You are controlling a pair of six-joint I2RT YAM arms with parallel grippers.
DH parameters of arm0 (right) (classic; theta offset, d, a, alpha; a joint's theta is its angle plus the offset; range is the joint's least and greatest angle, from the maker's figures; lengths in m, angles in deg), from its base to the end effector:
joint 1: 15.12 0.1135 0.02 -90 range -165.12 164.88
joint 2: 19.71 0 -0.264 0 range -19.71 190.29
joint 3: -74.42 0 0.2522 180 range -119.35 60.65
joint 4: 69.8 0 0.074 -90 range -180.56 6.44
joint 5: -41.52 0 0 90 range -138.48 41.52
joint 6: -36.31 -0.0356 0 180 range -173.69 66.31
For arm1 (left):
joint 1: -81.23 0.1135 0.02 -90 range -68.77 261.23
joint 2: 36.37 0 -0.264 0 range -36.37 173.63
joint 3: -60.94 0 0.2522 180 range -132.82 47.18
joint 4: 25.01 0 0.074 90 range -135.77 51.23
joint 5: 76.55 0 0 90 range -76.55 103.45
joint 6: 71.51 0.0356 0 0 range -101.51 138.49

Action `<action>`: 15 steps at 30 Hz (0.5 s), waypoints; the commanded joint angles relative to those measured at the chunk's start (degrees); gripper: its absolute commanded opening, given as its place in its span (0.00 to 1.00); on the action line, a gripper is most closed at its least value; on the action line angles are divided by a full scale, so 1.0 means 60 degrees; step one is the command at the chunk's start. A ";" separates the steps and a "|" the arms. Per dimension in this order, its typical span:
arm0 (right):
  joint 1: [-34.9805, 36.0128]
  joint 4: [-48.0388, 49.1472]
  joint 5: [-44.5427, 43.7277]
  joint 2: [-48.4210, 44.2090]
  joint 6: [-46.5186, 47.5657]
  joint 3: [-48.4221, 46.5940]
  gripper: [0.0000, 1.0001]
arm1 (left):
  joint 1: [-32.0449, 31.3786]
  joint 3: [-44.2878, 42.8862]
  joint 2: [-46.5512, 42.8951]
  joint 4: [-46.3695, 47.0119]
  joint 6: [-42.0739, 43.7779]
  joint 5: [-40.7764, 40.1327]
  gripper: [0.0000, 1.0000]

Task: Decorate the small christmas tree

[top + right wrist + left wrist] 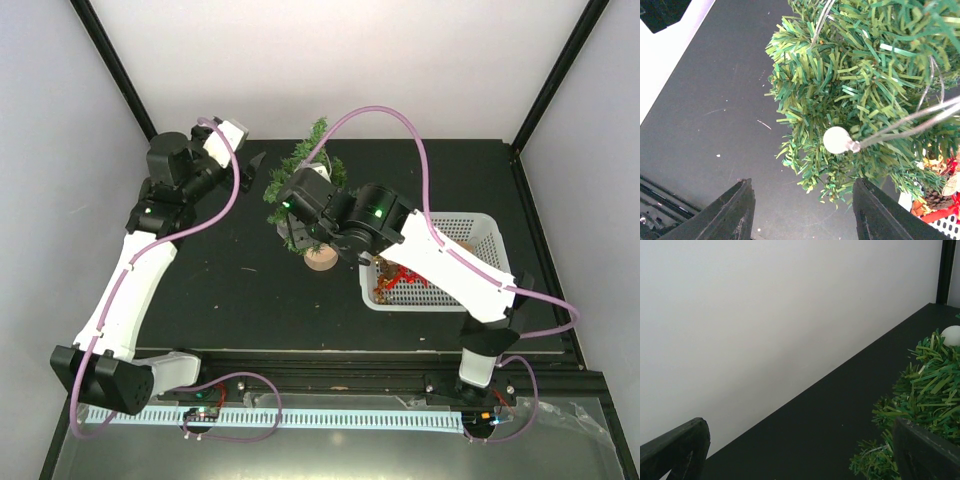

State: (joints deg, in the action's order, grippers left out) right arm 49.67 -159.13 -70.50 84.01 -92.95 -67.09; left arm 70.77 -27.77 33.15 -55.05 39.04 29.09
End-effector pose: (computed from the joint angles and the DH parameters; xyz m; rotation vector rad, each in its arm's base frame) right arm 0.1605 0.3096 0.4407 -0.3731 2.3877 0.3743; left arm 0.2659 -0.0588 0.4233 0.6567 1.6269 -0.1118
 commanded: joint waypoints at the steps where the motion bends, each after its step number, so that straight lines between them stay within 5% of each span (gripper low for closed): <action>1: 0.0164 -0.0296 -0.0278 -0.0456 -0.0236 -0.0042 0.55 | 0.0072 0.0002 -0.0222 0.0033 0.0032 0.0043 0.99; 11: 0.0751 -0.1045 -0.1428 -0.0916 -0.0744 -0.0007 0.56 | 0.0085 0.0100 -0.0541 -0.0099 -0.0056 -0.0138 0.99; 15: 0.0751 -0.0297 -0.2403 -0.2373 -0.0934 0.1532 0.57 | 0.0169 -0.0209 -0.0839 -0.0785 -0.0215 -0.0203 0.99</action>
State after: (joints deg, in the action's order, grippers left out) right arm 54.09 -162.89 -76.40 79.11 -96.14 -64.25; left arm 70.82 -26.81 30.99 -56.07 38.96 28.63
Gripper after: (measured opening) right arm 0.559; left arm 0.990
